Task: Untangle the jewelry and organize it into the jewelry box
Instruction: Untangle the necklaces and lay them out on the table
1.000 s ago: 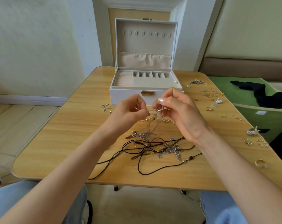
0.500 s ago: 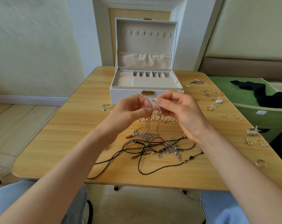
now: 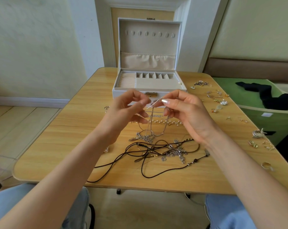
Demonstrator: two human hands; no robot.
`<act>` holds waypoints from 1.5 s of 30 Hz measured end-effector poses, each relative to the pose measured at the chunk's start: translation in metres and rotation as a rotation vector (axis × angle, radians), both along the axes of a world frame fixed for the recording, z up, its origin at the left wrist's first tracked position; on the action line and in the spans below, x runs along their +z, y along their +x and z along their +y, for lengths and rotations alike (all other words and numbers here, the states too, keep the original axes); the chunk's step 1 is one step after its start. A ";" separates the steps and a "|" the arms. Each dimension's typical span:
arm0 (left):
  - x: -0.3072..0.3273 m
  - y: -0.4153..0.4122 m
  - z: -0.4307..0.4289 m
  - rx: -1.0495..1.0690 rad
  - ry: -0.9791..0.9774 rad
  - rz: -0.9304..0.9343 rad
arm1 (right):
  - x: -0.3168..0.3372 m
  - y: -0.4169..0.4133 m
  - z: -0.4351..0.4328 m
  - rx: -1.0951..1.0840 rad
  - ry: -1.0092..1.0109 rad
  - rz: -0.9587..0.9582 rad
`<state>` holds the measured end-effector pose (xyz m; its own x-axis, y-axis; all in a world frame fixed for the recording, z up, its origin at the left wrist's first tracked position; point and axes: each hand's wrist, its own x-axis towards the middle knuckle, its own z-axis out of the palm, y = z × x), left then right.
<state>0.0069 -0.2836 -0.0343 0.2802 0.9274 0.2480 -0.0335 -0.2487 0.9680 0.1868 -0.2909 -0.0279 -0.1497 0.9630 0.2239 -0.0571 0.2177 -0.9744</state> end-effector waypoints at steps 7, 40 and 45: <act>-0.003 0.007 0.000 -0.074 -0.005 0.116 | -0.002 -0.002 0.000 0.097 -0.081 0.061; -0.002 -0.064 0.018 -0.141 -0.191 -0.453 | -0.001 0.046 0.004 -0.183 0.069 -0.359; -0.002 -0.056 0.017 0.051 -0.078 -0.298 | 0.002 0.041 0.003 -0.087 -0.060 0.014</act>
<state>-0.0493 -0.2671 -0.0365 0.1587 0.9578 0.2398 -0.3077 -0.1828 0.9337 0.2277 -0.2875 -0.0259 -0.0623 0.9839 0.1673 -0.0545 0.1640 -0.9850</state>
